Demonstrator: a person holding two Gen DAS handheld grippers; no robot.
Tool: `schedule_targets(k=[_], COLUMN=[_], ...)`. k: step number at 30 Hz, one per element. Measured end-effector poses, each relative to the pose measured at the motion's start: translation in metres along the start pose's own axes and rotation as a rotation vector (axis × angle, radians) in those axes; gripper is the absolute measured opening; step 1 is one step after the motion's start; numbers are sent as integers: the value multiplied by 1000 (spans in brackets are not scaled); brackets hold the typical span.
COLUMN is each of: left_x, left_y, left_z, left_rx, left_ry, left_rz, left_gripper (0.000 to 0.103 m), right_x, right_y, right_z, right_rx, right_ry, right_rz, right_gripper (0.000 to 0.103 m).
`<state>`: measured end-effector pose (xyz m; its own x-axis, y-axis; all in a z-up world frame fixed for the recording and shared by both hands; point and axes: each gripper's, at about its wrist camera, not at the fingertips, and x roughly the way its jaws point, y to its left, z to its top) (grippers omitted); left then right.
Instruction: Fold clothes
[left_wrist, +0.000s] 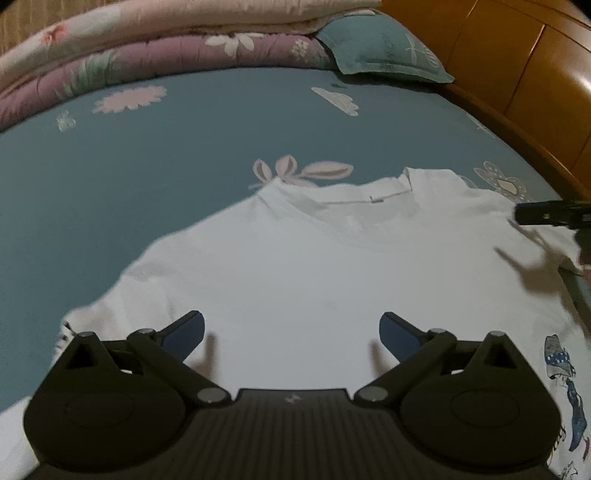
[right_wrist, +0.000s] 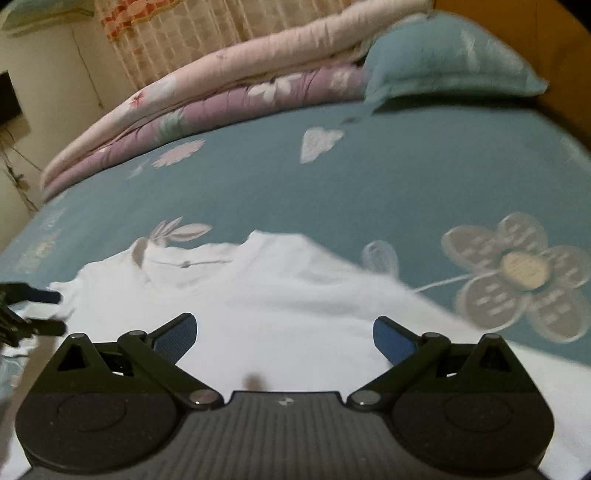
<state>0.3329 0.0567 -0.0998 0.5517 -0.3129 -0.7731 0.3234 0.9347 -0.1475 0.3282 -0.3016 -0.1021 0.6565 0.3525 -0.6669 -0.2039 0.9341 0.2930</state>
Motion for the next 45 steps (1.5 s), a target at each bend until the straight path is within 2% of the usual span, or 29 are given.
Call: schedule_targets(k=[4, 7, 11, 13, 15, 18, 19, 22, 25, 28, 31, 32, 34, 37, 41, 45], left_x=[20, 24, 23, 12, 0, -1, 2, 16, 30, 44, 58, 60, 44, 21, -10, -41], left_y=[11, 12, 15, 15, 13, 7, 5, 4, 11, 18, 24, 23, 10, -8, -33, -58], left_z=[-3, 3, 9, 9, 6, 1, -1, -2, 11, 24, 38, 42, 30, 12, -12, -35], left_rx=[-62, -68, -78, -77, -57, -15, 3, 15, 3, -9, -19, -8, 9, 34, 67, 101], left_ry=[22, 3, 8, -13, -25, 0, 6, 19, -3, -25, -44, -33, -23, -8, 12, 32], left_rz=[9, 15, 31, 19, -6, -40, -36, -17, 15, 47, 80, 95, 82, 63, 38, 13], left_gripper=[101, 101, 100, 100, 101, 101, 101, 101, 101, 102, 102, 102, 101, 101, 102, 102], right_x=[36, 59, 62, 45, 26, 32, 38, 70, 88, 102, 107, 104, 89, 49, 10, -22], right_y=[-9, -19, -28, -23, -10, 13, 20, 30, 34, 32, 28, 28, 29, 44, 70, 99], right_z=[8, 25, 43, 45, 40, 29, 25, 17, 20, 34, 46, 47, 47, 34, -3, -58], right_rx=[7, 18, 63, 92, 83, 22, -7, -81, -137, -117, -96, -75, -35, -36, -33, -39], right_ry=[-19, -33, -28, -58, -77, -6, 12, 43, -17, -35, -15, -19, -41, -71, -5, 47], right_rz=[-54, -122, -142, -133, -66, 34, 33, -41, -130, -149, -158, -157, -144, -121, -84, -50], right_gripper=[103, 103, 103, 103, 103, 103, 103, 103, 103, 103, 103, 103, 103, 103, 103, 103])
